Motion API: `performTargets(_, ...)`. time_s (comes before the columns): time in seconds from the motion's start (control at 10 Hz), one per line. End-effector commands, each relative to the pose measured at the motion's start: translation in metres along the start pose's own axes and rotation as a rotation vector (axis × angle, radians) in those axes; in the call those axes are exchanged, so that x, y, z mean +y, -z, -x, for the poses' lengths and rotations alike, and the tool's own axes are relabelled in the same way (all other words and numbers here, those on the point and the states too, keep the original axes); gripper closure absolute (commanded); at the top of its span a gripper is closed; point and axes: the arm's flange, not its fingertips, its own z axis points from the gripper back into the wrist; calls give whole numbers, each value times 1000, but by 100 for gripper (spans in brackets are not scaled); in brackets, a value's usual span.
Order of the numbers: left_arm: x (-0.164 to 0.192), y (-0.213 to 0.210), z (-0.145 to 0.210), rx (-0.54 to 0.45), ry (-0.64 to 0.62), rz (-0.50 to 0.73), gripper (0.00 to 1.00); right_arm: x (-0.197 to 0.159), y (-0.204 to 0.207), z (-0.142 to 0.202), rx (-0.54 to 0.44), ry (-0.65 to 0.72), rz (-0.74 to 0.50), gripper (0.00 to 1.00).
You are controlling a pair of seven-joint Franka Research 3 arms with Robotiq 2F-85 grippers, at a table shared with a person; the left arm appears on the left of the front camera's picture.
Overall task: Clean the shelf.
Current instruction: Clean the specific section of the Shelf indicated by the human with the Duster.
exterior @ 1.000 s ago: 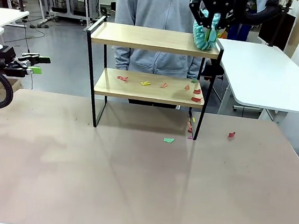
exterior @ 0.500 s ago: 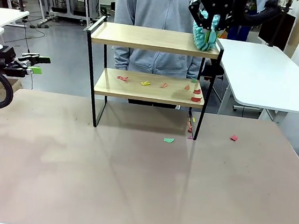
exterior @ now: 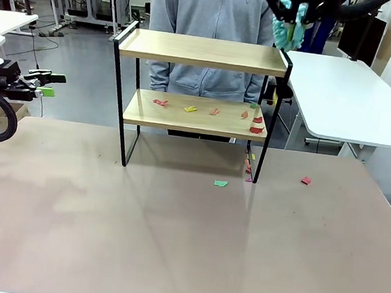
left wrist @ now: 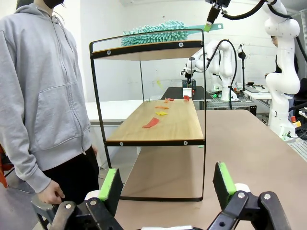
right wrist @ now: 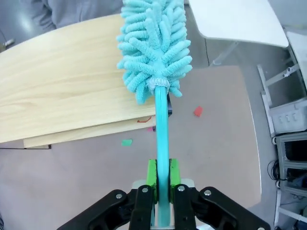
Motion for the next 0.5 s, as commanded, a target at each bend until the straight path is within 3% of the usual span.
performTargets(0.0, -1, 0, -3, -4, 13, -3, 0, -10, -2, 6, -9, -71, -116, 87)
performTargets(0.4, -1, 0, -3, -4, 13, -3, 0, -10, -19, 16, 17, -268, -332, 87)
